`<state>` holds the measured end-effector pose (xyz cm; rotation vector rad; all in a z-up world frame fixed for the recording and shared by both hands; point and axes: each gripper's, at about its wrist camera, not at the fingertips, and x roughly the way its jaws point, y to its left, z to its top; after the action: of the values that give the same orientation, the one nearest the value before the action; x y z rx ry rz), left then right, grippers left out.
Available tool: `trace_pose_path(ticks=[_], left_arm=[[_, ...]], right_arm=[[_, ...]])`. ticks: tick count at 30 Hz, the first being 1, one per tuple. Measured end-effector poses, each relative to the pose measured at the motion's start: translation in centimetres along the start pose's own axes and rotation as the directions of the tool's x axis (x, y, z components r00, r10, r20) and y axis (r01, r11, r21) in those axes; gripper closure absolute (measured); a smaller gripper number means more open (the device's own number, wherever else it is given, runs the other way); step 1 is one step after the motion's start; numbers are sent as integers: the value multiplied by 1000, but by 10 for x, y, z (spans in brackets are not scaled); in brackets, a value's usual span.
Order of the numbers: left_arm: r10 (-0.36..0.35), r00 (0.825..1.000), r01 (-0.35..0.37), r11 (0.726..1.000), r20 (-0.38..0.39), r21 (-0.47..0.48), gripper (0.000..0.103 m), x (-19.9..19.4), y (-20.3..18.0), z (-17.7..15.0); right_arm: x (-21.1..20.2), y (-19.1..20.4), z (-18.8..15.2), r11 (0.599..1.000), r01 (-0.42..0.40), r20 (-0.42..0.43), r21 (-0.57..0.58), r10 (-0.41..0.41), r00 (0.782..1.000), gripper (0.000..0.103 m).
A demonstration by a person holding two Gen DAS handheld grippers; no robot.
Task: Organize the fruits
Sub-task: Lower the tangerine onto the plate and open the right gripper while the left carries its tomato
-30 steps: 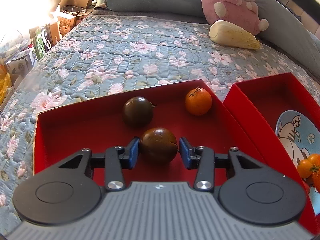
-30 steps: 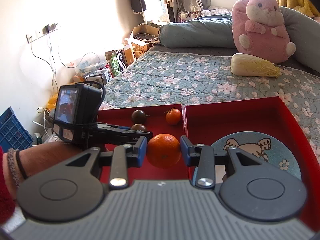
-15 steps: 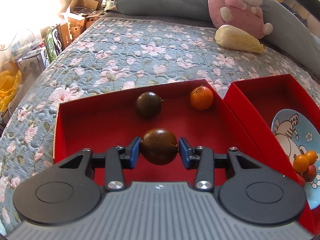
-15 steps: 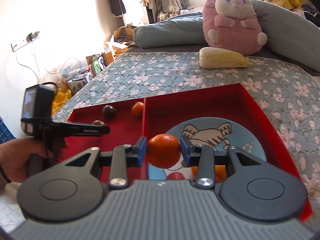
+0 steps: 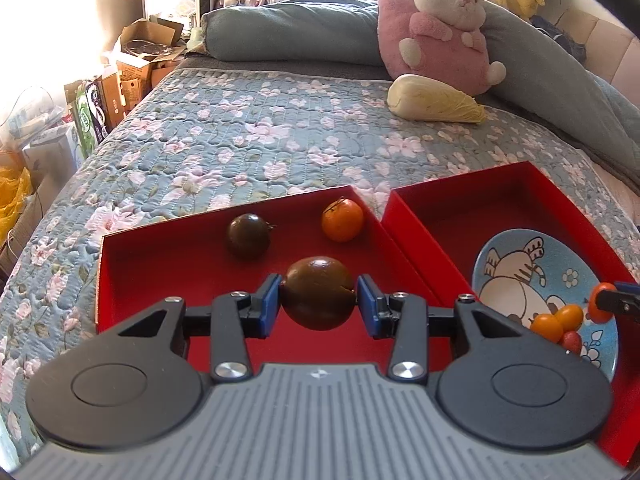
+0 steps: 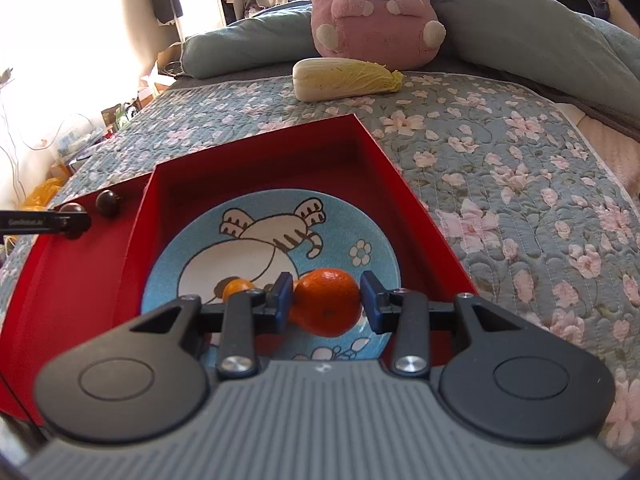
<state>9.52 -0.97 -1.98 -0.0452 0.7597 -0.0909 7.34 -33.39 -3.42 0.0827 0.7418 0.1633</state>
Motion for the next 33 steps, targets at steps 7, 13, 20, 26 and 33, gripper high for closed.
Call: trace_pose_path(ticks=[7,13,20,26,33], left_arm=[[-39,999,39,999,3,12,56,-6,-21,5],[-89,996,88,995,20,41,56,-13,-45,16],[-167,986,165,982,21,87,56,-13,-84,21],[-238,971,238,964,-10,118,56,-1,-124,15],[-251,965,259,954,-69,151,56,24,-159,-6]], right_arm=[[43,5,30,1000,-20,-21,-11,20,1000,63],[72,9,37,998,5,-58,-66,-9,998,61],[50,-2,31,1000,-28,-32,7,28,999,56],[-2,-15,10,999,-32,53,31,30,998,56],[-26,-32,-8,995,-24,52,99,19,998,56]])
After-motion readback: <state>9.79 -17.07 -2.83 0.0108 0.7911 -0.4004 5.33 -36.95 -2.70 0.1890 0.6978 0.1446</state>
